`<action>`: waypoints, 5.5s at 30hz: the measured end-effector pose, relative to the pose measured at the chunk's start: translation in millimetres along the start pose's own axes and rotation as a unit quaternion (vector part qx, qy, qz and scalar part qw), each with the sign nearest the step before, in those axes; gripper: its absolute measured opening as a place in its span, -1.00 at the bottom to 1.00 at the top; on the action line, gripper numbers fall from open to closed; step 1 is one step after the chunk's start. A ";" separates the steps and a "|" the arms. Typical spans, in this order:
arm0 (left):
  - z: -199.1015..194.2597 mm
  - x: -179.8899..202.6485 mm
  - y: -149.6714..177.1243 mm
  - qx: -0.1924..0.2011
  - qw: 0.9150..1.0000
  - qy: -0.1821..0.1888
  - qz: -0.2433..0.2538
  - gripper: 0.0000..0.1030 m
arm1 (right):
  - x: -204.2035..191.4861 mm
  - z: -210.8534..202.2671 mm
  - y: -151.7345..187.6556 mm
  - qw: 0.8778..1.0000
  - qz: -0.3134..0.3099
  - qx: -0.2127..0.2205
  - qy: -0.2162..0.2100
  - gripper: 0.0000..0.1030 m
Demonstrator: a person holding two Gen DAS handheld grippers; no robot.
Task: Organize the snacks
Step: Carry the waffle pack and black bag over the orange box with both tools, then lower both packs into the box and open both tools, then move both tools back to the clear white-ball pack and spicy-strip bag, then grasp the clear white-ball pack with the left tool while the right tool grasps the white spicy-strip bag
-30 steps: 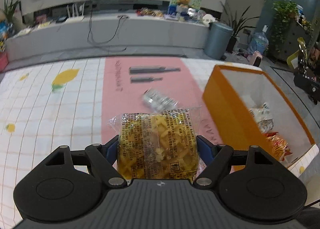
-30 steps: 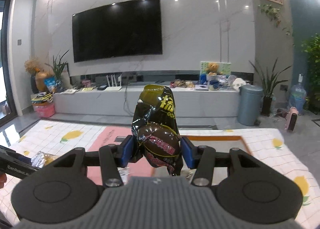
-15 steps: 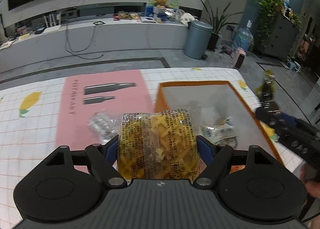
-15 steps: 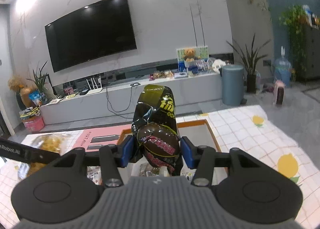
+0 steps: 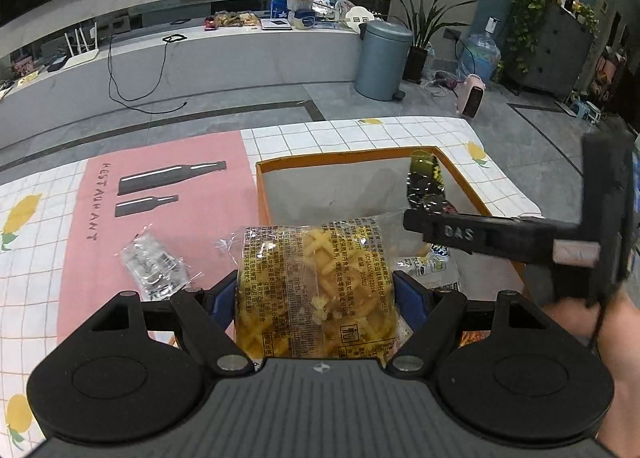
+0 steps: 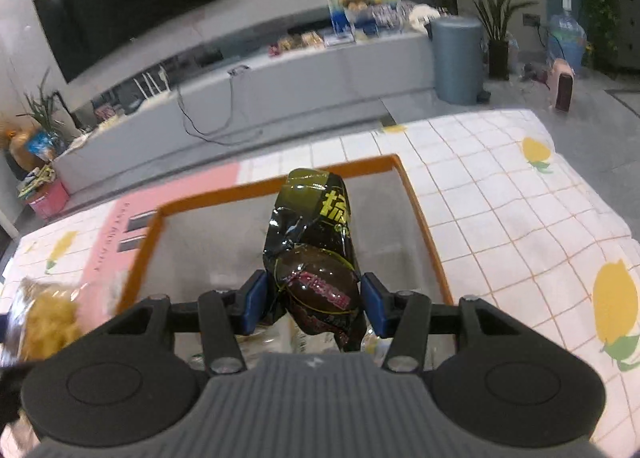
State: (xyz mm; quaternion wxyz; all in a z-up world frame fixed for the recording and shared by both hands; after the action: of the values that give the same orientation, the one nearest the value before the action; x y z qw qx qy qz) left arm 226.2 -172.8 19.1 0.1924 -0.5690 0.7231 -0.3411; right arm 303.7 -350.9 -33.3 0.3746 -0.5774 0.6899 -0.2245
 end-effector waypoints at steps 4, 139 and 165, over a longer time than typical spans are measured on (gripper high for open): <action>6.3 2.6 1.6 -0.007 1.000 0.002 -0.003 0.75 | -5.2 4.8 -3.3 1.000 -0.025 0.007 0.008 0.32; -33.4 -261.0 111.2 -0.059 0.976 -0.131 -0.166 0.87 | -268.1 134.7 104.3 0.973 -0.231 0.009 -0.010 0.92; -47.6 -271.1 112.1 -0.037 0.972 -0.161 -0.165 0.86 | -281.1 16.2 151.9 0.963 -0.213 0.032 -0.163 0.13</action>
State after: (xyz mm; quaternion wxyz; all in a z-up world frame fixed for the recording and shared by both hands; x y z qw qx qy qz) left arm 192.4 112.3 -57.6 0.2260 -0.7346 0.5907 -0.2456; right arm 235.6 -42.4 -83.7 0.4439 -0.7272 0.4733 -0.2240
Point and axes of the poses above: each gripper's, at about its wrist camera, not at the fingertips, and z roughly the way its jaws point, x to its right, y to its underside, the point moved 3 cm from there along z, roughly the way its jaws point, and after that the axes turned 6 degrees about x, right-handed, at the moved point
